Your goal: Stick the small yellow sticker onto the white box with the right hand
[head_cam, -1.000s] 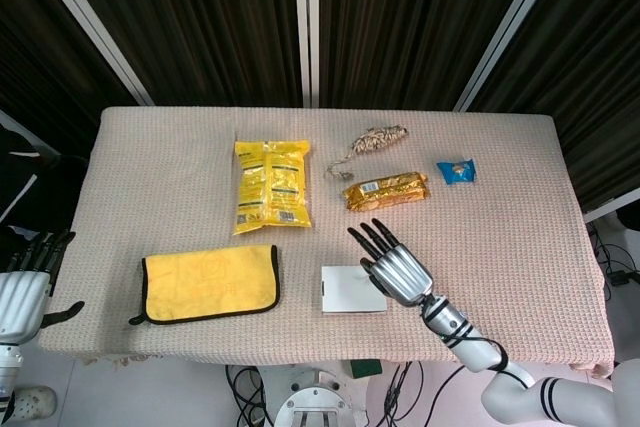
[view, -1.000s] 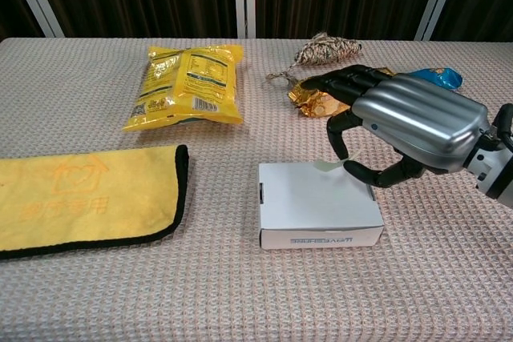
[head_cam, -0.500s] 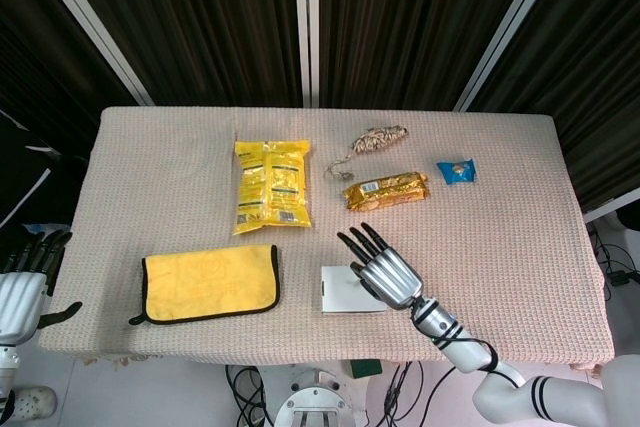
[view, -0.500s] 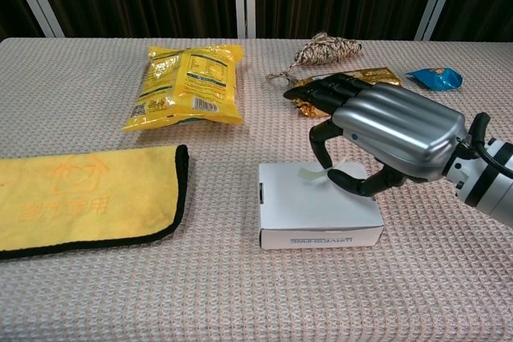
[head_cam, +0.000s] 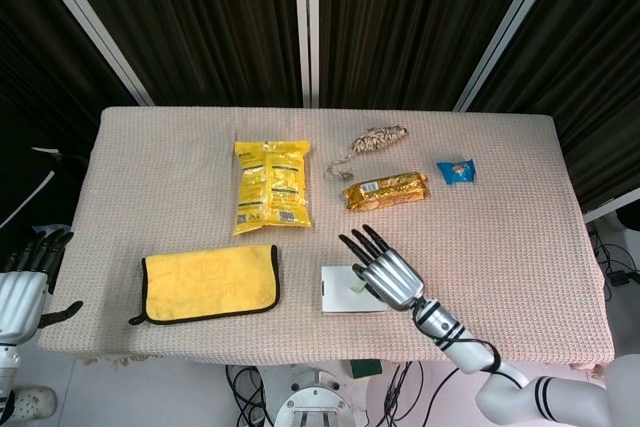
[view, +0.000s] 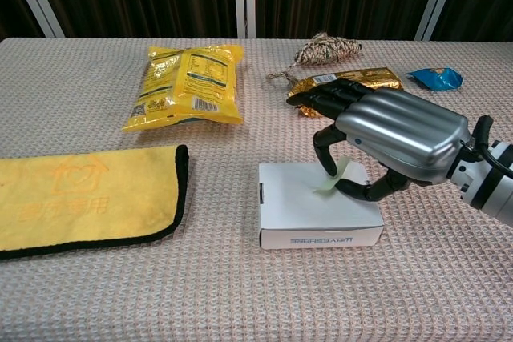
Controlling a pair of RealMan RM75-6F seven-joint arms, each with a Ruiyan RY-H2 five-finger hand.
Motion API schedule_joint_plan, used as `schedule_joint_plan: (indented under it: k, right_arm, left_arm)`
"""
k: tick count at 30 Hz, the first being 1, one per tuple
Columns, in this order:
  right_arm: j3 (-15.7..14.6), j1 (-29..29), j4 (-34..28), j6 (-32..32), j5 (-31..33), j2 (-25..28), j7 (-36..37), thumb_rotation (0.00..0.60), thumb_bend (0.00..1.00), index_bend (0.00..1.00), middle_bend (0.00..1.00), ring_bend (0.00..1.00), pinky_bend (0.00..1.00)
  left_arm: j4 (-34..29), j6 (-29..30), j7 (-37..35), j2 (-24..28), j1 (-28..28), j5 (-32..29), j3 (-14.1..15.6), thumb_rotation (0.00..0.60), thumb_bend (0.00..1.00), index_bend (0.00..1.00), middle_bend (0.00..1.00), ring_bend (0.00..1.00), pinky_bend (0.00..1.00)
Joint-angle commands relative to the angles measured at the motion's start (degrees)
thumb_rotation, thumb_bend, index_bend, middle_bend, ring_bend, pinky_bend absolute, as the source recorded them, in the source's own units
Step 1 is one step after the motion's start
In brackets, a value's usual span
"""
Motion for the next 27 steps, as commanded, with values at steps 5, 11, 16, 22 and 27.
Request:
schedule_joint_plan:
  k: [5, 11, 16, 22, 27]
  right_arm:
    - [-0.67, -0.48, -1.34, 1.01, -0.77, 1.21, 0.05, 0.600, 0.29, 0.53, 0.00, 0.00, 0.00]
    - [-1.44, -1.08, -3.32, 2.44, -2.03, 2.71, 0.66, 0.600, 0.29, 0.52, 0.00, 0.00, 0.00]
    - [-2.24, -1.12, -4.36, 1.55, -1.99, 3.66, 1.65, 0.569, 0.32, 0.44, 0.00, 0.00, 0.00]
    - [-2.71, -1.03, -5.06, 0.76, -1.98, 3.96, 3.22, 0.226, 0.44, 0.44, 0.00, 0.00, 0.00]
    - [-3.01, -0.89, -5.25, 0.67, -2.59, 4.05, 4.42, 0.210, 0.52, 0.43, 0.00, 0.00, 0.00]
  left_arm:
    - [-0.27, 0.19, 0.22, 0.16, 0.12, 0.11, 0.06, 0.600, 0.00, 0.09, 0.07, 0.03, 0.13]
    - [-0.39, 0.17, 0.36, 0.15, 0.09, 0.18, 0.05, 0.600, 0.00, 0.09, 0.07, 0.03, 0.13]
    - [-0.39, -0.03, 0.43, 0.09, 0.01, 0.13, 0.05, 0.600, 0.00, 0.09, 0.07, 0.03, 0.13]
    - [-0.26, 0.00, 0.41, 0.06, 0.09, 0.02, 0.07, 0.600, 0.00, 0.09, 0.07, 0.03, 0.13]
    - [-0.11, 0.04, 0.20, 0.06, 0.16, -0.06, 0.06, 0.600, 0.00, 0.09, 0.07, 0.03, 0.13]
